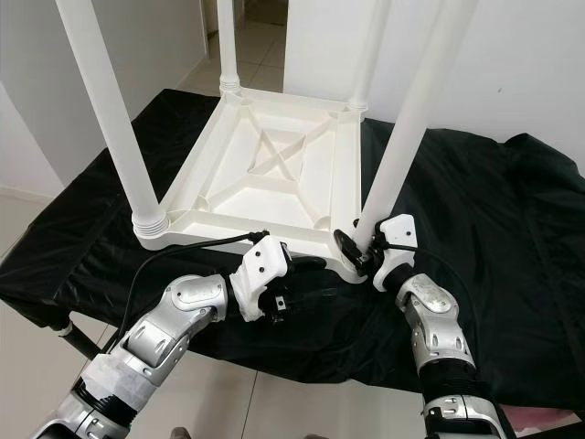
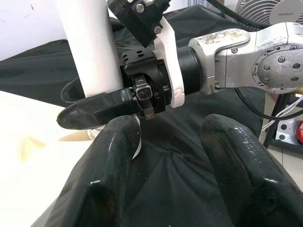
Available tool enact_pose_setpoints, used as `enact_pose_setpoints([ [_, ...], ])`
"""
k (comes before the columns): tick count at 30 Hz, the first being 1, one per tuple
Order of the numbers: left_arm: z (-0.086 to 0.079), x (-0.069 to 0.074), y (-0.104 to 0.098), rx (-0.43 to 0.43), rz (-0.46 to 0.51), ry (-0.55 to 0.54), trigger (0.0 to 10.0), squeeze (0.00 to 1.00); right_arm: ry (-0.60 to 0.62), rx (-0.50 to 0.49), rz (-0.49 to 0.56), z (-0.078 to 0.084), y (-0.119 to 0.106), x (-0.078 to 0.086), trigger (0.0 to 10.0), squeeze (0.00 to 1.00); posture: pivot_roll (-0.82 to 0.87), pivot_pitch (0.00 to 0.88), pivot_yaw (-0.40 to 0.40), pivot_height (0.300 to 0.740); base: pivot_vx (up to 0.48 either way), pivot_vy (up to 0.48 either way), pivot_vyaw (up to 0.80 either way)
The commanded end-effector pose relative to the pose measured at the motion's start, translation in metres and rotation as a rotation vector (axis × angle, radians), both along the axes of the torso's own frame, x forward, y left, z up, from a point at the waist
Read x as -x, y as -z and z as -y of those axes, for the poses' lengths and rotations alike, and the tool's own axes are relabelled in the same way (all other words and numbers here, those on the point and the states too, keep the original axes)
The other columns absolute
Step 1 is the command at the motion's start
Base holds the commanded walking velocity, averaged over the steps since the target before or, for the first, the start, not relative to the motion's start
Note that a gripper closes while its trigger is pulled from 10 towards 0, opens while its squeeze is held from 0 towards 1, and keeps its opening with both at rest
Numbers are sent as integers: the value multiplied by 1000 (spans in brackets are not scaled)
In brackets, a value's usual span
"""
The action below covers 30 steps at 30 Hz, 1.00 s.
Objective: Building children table
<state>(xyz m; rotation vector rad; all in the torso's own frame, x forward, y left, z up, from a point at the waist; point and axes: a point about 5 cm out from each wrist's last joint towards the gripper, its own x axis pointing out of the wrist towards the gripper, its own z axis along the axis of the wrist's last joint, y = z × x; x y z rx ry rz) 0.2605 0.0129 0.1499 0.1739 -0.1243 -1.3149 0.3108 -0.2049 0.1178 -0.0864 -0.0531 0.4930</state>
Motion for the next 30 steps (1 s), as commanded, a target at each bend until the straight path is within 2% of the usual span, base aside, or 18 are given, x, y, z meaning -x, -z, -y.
enact_pose_setpoints([
  [1, 1, -1, -2, -11, 10, 27, 10000, 0, -21, 6, -23, 1, 6, 3, 0, 0, -69, 0, -23, 740, 0, 0, 0],
  [2, 1, -1, -3, -10, 11, 30, 10000, 0, -8, -7, -18, 0, 5, 4, 10000, 0, -69, 0, -23, 740, 0, 0, 0],
  [8, 2, -2, -3, -12, 12, 35, 10000, 0, 101, -3, 17, -6, 2, 7, 10000, 0, -82, 0, -21, 740, 0, 0, 0],
  [16, 3, -2, -3, -11, 11, 41, 10000, 0, 258, -79, 33, -10, -4, 11, 10000, 0, -92, 0, -15, 740, 0, 0, 0],
  [18, 3, -1, -3, -12, 10, 44, 10000, 0, 396, -100, 25, -9, -4, 13, 10000, 0, -95, 0, -13, 740, 0, 0, 0],
  [19, 3, -1, -3, -12, 10, 44, 10000, 0, 396, -100, 25, -9, -4, 13, 10000, 0, -95, 0, -13, 740, 0, 0, 0],
  [20, 3, -1, -3, -12, 9, 46, 10000, 0, 461, -106, 24, -10, -2, 15, 10000, 0, -95, 0, -13, 740, 0, 0, 0],
  [22, 3, -1, -3, -12, 9, 46, 10000, 0, 461, -106, 24, -10, -2, 15, 10000, 0, -95, 0, -13, 740, 0, 0, 0],
  [23, 4, -1, -3, -12, 9, 47, 10000, 0, 531, -101, 22, -11, 1, 17, 10000, 0, -95, 0, -14, 740, 0, 0, 0],
  [24, 4, -1, -3, -12, 9, 47, 10000, 0, 531, -101, 22, -11, 1, 17, 10000, 0, -95, 0, -14, 740, 0, 0, 0],
  [25, 4, -1, -3, -11, 8, 49, 10000, 0, 606, -101, 12, -13, 4, 19, 10000, 0, -97, 0, -16, 740, 0, 0, 0],
  [26, 4, -1, -3, -11, 8, 49, 10000, 0, 606, -101, 12, -13, 4, 19, 10000, 0, -97, 0, -16, 740, 0, 0, 0],
  [28, 4, -1, -2, -12, 7, 48, 10000, 0, 771, -135, -23, -22, 11, 25, 10000, 0, -93, 0, -21, 740, 0, 0, 0],
  [30, 4, -1, -2, -12, 7, 48, 10000, 0, 771, -135, -23, -22, 11, 25, 10000, 0, -93, 0, -21, 740, 0, 0, 0],
])
